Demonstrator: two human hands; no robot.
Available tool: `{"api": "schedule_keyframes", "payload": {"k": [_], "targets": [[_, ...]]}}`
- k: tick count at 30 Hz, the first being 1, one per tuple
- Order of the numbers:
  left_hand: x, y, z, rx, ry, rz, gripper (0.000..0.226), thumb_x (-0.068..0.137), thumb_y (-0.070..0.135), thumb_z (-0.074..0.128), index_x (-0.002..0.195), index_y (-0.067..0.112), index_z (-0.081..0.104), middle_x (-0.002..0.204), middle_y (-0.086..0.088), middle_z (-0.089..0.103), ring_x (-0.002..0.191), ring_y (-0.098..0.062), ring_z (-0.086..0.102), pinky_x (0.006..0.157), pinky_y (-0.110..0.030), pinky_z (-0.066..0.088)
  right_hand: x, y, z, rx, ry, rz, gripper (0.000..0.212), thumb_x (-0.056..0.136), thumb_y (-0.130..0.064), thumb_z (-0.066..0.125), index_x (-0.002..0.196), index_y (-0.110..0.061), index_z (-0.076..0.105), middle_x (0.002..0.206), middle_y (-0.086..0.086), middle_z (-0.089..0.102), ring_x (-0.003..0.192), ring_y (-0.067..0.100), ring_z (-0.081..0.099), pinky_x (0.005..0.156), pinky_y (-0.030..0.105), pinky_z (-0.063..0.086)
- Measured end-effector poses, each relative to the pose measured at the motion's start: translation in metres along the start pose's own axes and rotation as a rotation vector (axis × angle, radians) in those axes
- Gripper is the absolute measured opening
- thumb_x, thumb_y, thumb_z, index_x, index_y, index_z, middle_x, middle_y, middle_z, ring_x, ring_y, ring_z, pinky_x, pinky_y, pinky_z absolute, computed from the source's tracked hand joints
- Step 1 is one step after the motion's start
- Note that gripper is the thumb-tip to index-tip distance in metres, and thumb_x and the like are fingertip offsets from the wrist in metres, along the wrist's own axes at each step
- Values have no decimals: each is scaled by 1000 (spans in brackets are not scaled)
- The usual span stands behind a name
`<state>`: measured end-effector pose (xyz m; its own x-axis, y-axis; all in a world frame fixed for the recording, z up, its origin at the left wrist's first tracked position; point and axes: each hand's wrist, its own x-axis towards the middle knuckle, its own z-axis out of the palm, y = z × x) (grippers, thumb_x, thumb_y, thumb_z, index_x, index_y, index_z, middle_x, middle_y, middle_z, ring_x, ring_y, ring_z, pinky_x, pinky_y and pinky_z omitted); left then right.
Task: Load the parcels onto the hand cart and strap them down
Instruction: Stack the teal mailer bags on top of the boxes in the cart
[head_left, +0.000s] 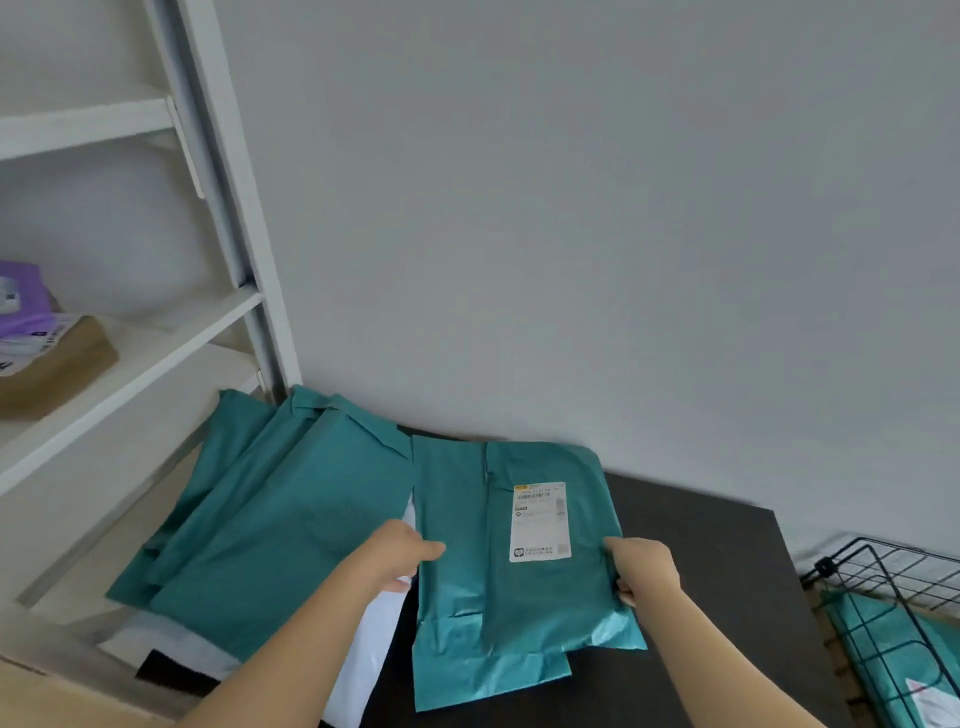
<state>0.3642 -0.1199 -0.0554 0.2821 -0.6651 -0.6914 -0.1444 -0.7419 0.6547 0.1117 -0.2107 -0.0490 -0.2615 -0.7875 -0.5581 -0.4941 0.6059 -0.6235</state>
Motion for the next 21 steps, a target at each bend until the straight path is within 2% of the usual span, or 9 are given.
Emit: {"api": "schedule_keyframes", "payload": {"k": [2, 4, 7, 9, 11, 14, 15, 18, 21], "targets": [[7, 2, 12, 33, 12, 22, 22, 89, 23, 60, 77, 11, 45, 78, 0, 42, 76, -16, 45, 72, -25, 42, -5, 12, -15, -88, 13, -78, 20, 84, -24, 63, 72, -8, 60, 63, 5, 58, 59, 22, 54, 63, 33, 51], [12, 4, 27, 65, -7, 21, 24, 90, 24, 59, 103, 4, 53, 82, 0, 45, 80, -15, 46, 76, -24, 41, -6, 21, -24, -159, 8, -117, 17, 83, -29, 66, 78, -12, 64, 71, 3, 64, 64, 19, 59, 63, 30, 51], [23, 2, 50, 99, 3, -67, 72, 79, 28, 67, 139, 5, 34, 126, -6, 47, 110, -22, 49, 88, -29, 45, -3, 28, -34, -218, 59, -132, 12, 83, -23, 63, 83, -11, 66, 77, 4, 67, 65, 18, 59, 58, 26, 46], [25, 2, 61, 158, 92, -121, 82, 76, 26, 64, 144, 10, 23, 139, -13, 32, 118, -27, 45, 92, -31, 44, 0, 30, -40, -239, 104, -128, 12, 84, -17, 57, 84, -8, 66, 74, 4, 65, 62, 19, 56, 56, 26, 43], [31, 1, 70, 174, 126, -87, 82, 77, 18, 60, 146, 20, 16, 135, -15, 34, 113, -28, 47, 86, -31, 46, 4, 31, -48, -267, 132, -118, 13, 85, -13, 52, 85, -9, 64, 71, 2, 60, 59, 17, 53, 52, 23, 39], [37, 7, 80, 166, 59, 108, 57, 81, 0, 45, 134, 21, 40, 107, -9, 56, 78, -19, 55, 63, -23, 47, 13, 32, -60, -310, 159, -101, 14, 87, -11, 47, 90, -12, 60, 75, 0, 58, 62, 16, 52, 50, 22, 36], [38, 11, 82, 189, 24, 163, 51, 82, -5, 41, 126, 18, 49, 106, -9, 57, 76, -16, 54, 62, -20, 45, 16, 32, -63, -315, 167, -95, 15, 88, -11, 46, 92, -12, 60, 76, 0, 58, 63, 17, 52, 52, 23, 37], [39, 23, 86, 218, -109, 243, 54, 82, -13, 42, 130, 10, 52, 132, -12, 50, 110, -24, 55, 91, -28, 46, 20, 33, -70, -316, 199, -81, 15, 88, -10, 43, 93, -13, 57, 79, 1, 57, 68, 20, 53, 57, 26, 40], [34, 37, 85, 531, -160, 412, 60, 83, -8, 46, 139, 16, 43, 143, -5, 42, 130, -22, 43, 107, -26, 34, 25, 35, -77, -304, 239, -81, 15, 90, -9, 42, 94, -14, 56, 77, 1, 55, 68, 20, 53, 58, 27, 40]]}}
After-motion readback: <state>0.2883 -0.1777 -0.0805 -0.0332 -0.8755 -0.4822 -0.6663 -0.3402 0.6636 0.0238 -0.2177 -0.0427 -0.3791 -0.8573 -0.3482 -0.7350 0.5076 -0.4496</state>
